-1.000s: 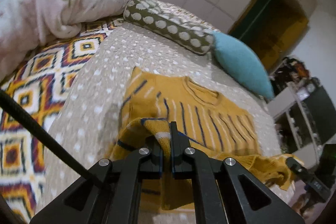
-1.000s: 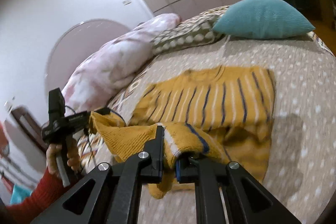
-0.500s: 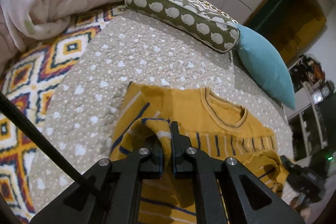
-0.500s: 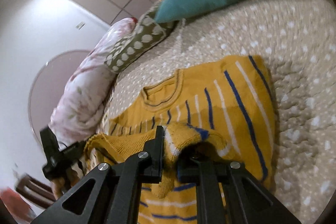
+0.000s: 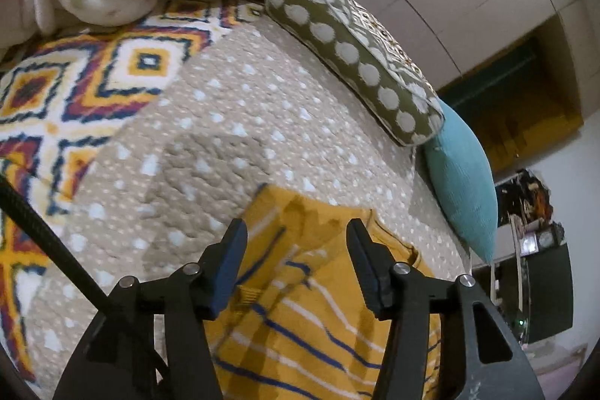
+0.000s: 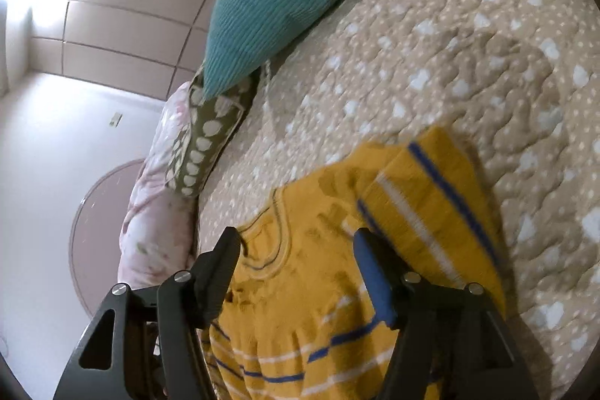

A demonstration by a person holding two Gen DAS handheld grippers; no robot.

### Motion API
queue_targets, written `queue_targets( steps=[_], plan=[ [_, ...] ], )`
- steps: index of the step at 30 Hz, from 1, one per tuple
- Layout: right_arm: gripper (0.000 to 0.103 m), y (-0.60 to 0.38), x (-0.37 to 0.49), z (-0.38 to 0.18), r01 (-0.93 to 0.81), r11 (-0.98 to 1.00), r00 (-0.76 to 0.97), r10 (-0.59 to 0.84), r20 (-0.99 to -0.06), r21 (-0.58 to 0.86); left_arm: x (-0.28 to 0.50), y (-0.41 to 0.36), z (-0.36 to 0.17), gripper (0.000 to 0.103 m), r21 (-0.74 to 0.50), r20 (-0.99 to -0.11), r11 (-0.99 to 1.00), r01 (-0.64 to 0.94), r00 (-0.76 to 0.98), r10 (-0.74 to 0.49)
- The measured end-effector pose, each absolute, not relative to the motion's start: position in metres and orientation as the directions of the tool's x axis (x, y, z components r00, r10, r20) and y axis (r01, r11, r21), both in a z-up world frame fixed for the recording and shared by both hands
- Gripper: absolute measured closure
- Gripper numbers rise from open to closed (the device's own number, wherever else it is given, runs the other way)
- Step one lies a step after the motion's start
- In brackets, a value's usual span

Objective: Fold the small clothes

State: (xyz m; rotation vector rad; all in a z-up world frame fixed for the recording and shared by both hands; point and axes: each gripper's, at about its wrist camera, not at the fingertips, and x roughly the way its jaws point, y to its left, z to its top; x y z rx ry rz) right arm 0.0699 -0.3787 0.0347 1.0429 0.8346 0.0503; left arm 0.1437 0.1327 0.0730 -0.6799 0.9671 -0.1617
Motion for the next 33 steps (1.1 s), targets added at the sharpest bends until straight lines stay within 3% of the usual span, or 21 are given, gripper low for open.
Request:
queue_targets(
  steps=[12,18,20,23,24,25,26,27,28,33],
  plan=[
    [0.034,-0.401,-0.007,0.078,0.256,0.793,0.631,0.297,-0.717,0.553,0.079,0.145,0.062,0.039,-0.41,-0.801,0.907,-0.094,0.513,-0.309],
    [0.033,-0.396,-0.059,0.05,0.228,0.806,0.59,0.332,-0.736,0.546,0.048,0.142,0.029,0.038,-0.461,-0.801,0.887,-0.035,0.446,-0.399],
    [0.033,-0.388,-0.073,0.036,0.209,0.797,0.58,0.366,-0.728,0.567,0.039,0.141,0.019,0.033,-0.516,-0.775,0.856,-0.016,0.434,-0.459],
    [0.032,-0.375,-0.082,0.021,0.193,0.772,0.589,0.402,-0.701,0.606,0.03,0.134,0.014,0.032,-0.511,-0.773,0.859,-0.014,0.446,-0.452],
    [0.03,-0.371,-0.083,0.018,0.192,0.76,0.608,0.405,-0.682,0.622,0.029,0.13,0.014,0.036,-0.486,-0.785,0.874,-0.007,0.444,-0.433],
    [0.031,-0.367,-0.085,0.017,0.193,0.752,0.624,0.402,-0.67,0.63,0.03,0.123,0.016,0.066,-0.441,-0.809,0.898,0.007,0.431,-0.4],
    [0.033,-0.363,-0.085,0.015,0.193,0.746,0.632,0.402,-0.663,0.637,0.029,0.119,0.018,0.084,-0.402,-0.831,0.916,0.004,0.417,-0.367],
    [0.066,-0.361,-0.084,0.015,0.191,0.745,0.624,0.41,-0.665,0.639,0.029,0.118,0.019,0.092,-0.416,-0.831,0.909,-0.003,0.407,-0.379],
    [0.084,-0.36,-0.081,0.011,0.193,0.723,0.603,0.445,-0.661,0.663,0.027,0.121,0.024,0.095,-0.427,-0.828,0.904,-0.019,0.411,-0.382],
    [0.092,-0.369,-0.096,0.027,0.217,0.727,0.628,0.407,-0.663,0.651,0.0,0.137,0.05,0.095,-0.417,-0.811,0.909,-0.008,0.454,-0.368]
  ],
)
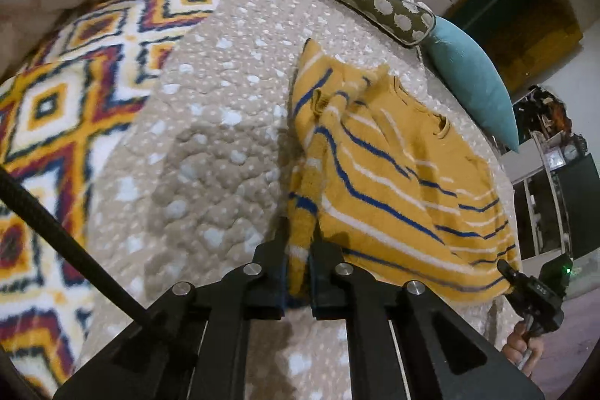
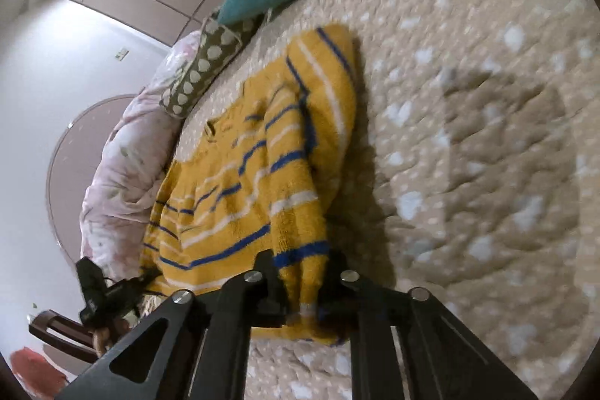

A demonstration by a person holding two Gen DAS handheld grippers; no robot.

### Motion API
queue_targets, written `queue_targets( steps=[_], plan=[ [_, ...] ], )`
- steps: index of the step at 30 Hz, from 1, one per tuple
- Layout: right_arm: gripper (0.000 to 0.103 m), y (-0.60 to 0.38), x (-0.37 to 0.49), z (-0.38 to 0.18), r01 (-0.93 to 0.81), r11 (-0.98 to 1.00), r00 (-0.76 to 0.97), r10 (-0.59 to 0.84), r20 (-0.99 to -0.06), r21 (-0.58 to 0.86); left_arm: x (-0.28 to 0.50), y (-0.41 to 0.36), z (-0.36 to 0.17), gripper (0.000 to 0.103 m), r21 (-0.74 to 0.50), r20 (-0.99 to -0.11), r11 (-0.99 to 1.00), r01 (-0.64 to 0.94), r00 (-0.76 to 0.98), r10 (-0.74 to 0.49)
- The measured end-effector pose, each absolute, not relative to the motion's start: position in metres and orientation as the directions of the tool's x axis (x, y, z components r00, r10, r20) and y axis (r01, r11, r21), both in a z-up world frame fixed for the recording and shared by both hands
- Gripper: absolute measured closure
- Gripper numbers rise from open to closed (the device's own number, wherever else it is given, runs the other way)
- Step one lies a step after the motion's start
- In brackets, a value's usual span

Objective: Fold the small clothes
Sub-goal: 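Release the folded sweater and withdraw both grippers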

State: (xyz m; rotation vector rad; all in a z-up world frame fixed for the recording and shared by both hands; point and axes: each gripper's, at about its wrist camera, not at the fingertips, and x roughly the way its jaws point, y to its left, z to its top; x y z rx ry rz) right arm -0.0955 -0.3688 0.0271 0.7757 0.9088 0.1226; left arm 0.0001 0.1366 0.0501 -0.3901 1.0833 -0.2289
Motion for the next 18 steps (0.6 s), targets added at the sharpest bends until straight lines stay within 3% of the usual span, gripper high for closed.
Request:
queue_targets(
  steps=[2,4,6,13,18],
  plan=[
    [0.09,-0.37,-0.102,0.028,0.212,0.756,0.62,0.386,-0.683,0.619,-0.008,0.137,0.05,0.091,-0.356,-0.83,0.935,-0.005,0.46,-0.314],
    [0.079,-0.373,-0.108,0.028,0.226,0.768,0.626,0.357,-0.693,0.6,-0.014,0.138,0.05,0.081,-0.327,-0.834,0.945,-0.003,0.471,-0.287],
    [0.059,-0.38,-0.118,0.029,0.243,0.749,0.647,0.348,-0.679,0.616,-0.026,0.143,0.055,0.069,-0.295,-0.829,0.956,-0.004,0.498,-0.254],
    [0.059,-0.383,-0.161,0.043,0.219,0.807,0.668,0.286,-0.687,0.549,-0.08,0.132,0.057,0.037,-0.134,-0.793,0.991,0.018,0.598,-0.118],
    [0.059,-0.358,-0.175,0.042,0.192,0.886,0.653,0.206,-0.729,0.422,-0.086,0.109,0.023,0.034,-0.014,-0.819,1.0,0.006,0.574,-0.015]
  ],
)
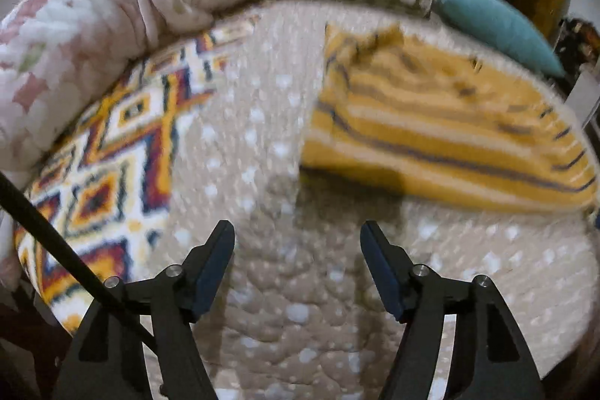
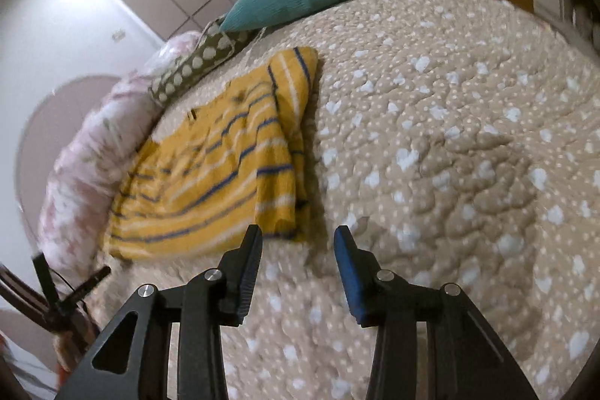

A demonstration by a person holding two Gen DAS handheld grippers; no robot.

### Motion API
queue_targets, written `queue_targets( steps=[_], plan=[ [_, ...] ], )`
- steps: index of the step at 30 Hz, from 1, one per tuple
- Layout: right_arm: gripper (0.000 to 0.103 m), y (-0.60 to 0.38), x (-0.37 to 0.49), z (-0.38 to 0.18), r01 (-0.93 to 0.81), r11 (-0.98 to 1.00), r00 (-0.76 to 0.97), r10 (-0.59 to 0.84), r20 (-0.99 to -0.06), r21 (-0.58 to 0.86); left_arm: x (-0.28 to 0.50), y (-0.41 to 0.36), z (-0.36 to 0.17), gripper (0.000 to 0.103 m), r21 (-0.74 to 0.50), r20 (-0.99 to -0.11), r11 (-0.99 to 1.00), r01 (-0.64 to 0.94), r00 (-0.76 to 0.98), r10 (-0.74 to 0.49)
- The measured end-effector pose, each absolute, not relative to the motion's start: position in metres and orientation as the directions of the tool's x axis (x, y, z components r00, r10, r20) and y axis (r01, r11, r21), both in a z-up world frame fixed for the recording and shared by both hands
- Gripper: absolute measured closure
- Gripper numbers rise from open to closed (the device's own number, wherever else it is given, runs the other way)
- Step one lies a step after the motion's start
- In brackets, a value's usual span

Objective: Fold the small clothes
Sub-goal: 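Release the folded sweater and withdraw both grippers, then grasp the side edge of the yellow striped sweater with the right gripper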

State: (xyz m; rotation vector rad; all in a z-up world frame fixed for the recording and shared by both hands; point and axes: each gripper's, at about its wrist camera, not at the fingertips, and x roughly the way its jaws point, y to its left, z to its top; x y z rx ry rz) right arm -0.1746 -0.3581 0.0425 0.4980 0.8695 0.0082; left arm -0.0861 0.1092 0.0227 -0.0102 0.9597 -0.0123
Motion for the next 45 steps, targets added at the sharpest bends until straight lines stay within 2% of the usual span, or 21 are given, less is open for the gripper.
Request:
queue_targets(
  steps=[4,7,11,13,15,18,20,28,29,31,32,35,40,45],
  plan=[
    [0.059,-0.342,-0.171,0.03,0.201,0.931,0.638,0.11,-0.762,0.303,-0.087,0.104,0.008,0.015,-0.024,-0.794,0.999,-0.033,0.608,0.001],
    [0.057,-0.339,-0.169,0.023,0.218,0.935,0.658,0.071,-0.749,0.28,-0.089,0.093,0.001,0.008,0.042,-0.767,0.998,-0.036,0.639,0.055],
    [0.046,-0.336,-0.168,0.019,0.231,0.927,0.697,0.055,-0.715,0.297,-0.09,0.098,0.0,0.005,0.009,-0.753,0.999,-0.051,0.657,0.04],
    [0.041,-0.326,-0.167,0.017,0.216,0.943,0.71,0.026,-0.703,0.253,-0.09,0.096,-0.002,0.003,0.009,-0.743,0.999,-0.051,0.668,0.041],
    [0.028,-0.315,-0.167,0.017,0.185,0.962,0.711,0.01,-0.703,0.201,-0.092,0.093,-0.003,0.002,0.021,-0.728,0.998,-0.056,0.684,0.053],
    [0.02,-0.303,-0.162,0.016,0.16,0.978,0.695,-0.016,-0.719,0.132,-0.095,0.093,-0.004,0.002,0.018,-0.712,0.998,-0.059,0.701,0.055],
    [0.018,-0.299,-0.16,0.015,0.155,0.983,0.689,-0.033,-0.724,0.102,-0.096,0.094,-0.004,0.002,0.017,-0.708,0.998,-0.058,0.705,0.053],
    [0.018,-0.293,-0.162,0.016,0.173,0.983,0.669,-0.079,-0.74,0.052,-0.101,0.092,-0.003,0.002,0.021,-0.689,0.998,-0.063,0.722,0.06],
    [0.02,-0.291,-0.165,0.02,0.187,0.982,0.656,-0.1,-0.748,0.033,-0.102,0.093,-0.003,0.002,0.015,-0.685,0.998,-0.06,0.726,0.053],
    [0.035,-0.284,-0.179,0.031,0.187,0.982,0.661,-0.104,-0.743,0.028,-0.104,0.094,-0.003,0.002,0.005,-0.68,0.998,-0.055,0.732,0.043],
    [0.042,-0.278,-0.186,0.039,0.163,0.986,0.667,-0.082,-0.741,0.038,-0.105,0.095,-0.003,0.002,0.0,-0.677,0.999,-0.052,0.735,0.039],
    [0.045,-0.25,-0.191,0.068,0.08,0.997,0.696,-0.066,-0.715,-0.014,-0.106,0.095,-0.002,0.002,0.001,-0.675,0.999,-0.053,0.736,0.04],
    [0.045,-0.185,-0.141,0.106,-0.106,0.994,0.709,0.05,-0.704,-0.036,-0.131,0.096,0.009,0.002,0.007,-0.663,0.998,-0.056,0.747,0.047],
    [0.045,-0.095,-0.05,0.095,-0.271,0.96,0.658,0.134,-0.741,-0.067,-0.153,0.104,0.021,0.002,-0.026,-0.664,1.0,-0.016,0.748,-0.005]
  ],
)
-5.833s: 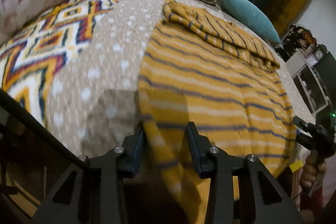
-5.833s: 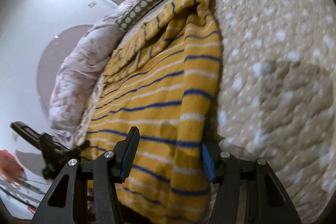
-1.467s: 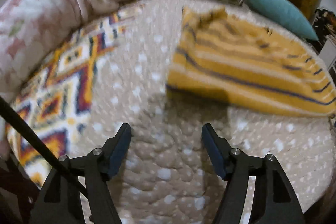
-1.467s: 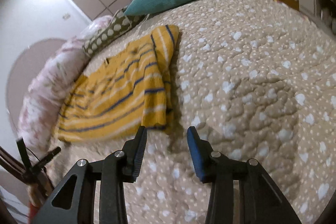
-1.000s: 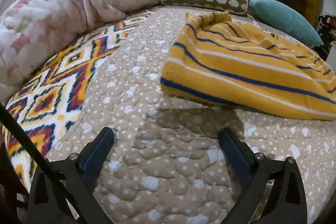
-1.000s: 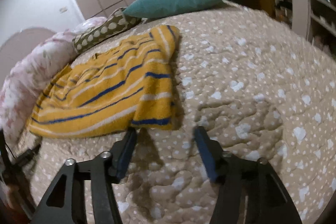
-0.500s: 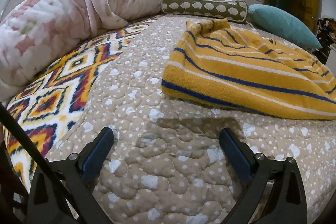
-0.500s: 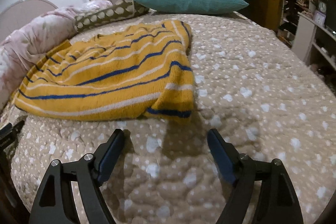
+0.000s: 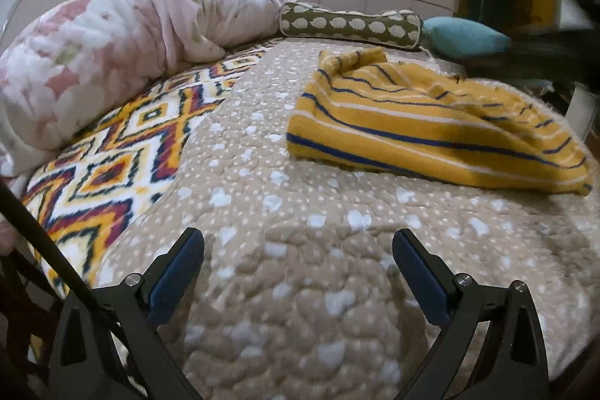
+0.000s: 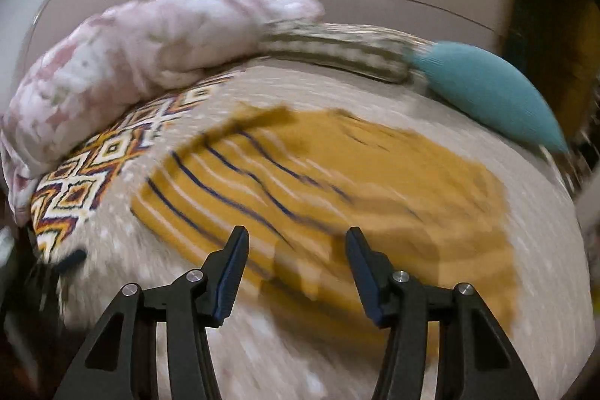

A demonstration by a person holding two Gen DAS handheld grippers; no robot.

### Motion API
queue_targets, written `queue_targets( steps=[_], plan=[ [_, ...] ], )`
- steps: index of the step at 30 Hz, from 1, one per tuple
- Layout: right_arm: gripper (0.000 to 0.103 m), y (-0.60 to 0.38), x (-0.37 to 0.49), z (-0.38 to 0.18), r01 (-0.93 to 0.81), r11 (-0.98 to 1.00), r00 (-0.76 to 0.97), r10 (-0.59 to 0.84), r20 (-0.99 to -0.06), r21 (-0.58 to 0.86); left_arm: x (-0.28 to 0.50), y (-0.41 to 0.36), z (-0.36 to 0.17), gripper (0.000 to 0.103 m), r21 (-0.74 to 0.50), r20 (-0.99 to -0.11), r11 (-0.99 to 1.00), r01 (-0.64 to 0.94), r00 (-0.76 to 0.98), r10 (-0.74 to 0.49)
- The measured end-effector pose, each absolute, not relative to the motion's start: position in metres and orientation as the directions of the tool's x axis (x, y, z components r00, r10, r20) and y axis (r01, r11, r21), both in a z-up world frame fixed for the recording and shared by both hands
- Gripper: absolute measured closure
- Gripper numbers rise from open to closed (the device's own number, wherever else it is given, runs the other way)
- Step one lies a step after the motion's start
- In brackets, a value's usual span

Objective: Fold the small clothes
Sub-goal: 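Grasp the side edge of the yellow striped sweater with the right gripper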

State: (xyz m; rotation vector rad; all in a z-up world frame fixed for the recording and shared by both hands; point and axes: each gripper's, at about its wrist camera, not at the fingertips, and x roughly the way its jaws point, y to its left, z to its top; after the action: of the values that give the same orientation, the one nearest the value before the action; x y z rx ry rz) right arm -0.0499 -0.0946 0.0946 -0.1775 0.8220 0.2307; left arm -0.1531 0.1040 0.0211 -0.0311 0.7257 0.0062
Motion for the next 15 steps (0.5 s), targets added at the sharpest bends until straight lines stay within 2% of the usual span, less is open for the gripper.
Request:
queue_targets(
  steps=[4,8,10,11,13,15],
  plan=[
    [0.049,-0.024,0.029,0.064,-0.327,0.939,0.591,0.118,-0.798,-0.103,-0.16,0.133,0.031,0.002,-0.096,-0.669,0.993,-0.067,0.743,-0.015],
    [0.049,0.019,0.091,0.03,-0.334,0.928,0.521,0.036,-0.853,-0.165,-0.163,0.159,0.035,0.002,-0.145,-0.677,0.98,-0.133,0.736,0.0],
    [0.046,0.033,0.109,0.019,-0.357,0.915,0.489,0.014,-0.872,-0.185,-0.164,0.168,0.036,0.002,-0.16,-0.681,0.975,-0.155,0.733,0.005],
    [0.042,0.041,0.115,0.015,-0.366,0.904,0.486,-0.017,-0.874,-0.221,-0.165,0.173,0.036,0.002,-0.166,-0.683,0.972,-0.166,0.73,0.008],
    [0.04,0.053,0.115,0.015,-0.385,0.874,0.519,-0.06,-0.853,-0.296,-0.164,0.178,0.036,0.002,-0.171,-0.685,0.969,-0.176,0.729,0.011],
    [0.041,0.053,0.107,0.027,-0.4,0.873,0.54,-0.022,-0.841,-0.279,-0.164,0.182,0.035,0.002,-0.178,-0.689,0.967,-0.183,0.725,0.01]
  ],
)
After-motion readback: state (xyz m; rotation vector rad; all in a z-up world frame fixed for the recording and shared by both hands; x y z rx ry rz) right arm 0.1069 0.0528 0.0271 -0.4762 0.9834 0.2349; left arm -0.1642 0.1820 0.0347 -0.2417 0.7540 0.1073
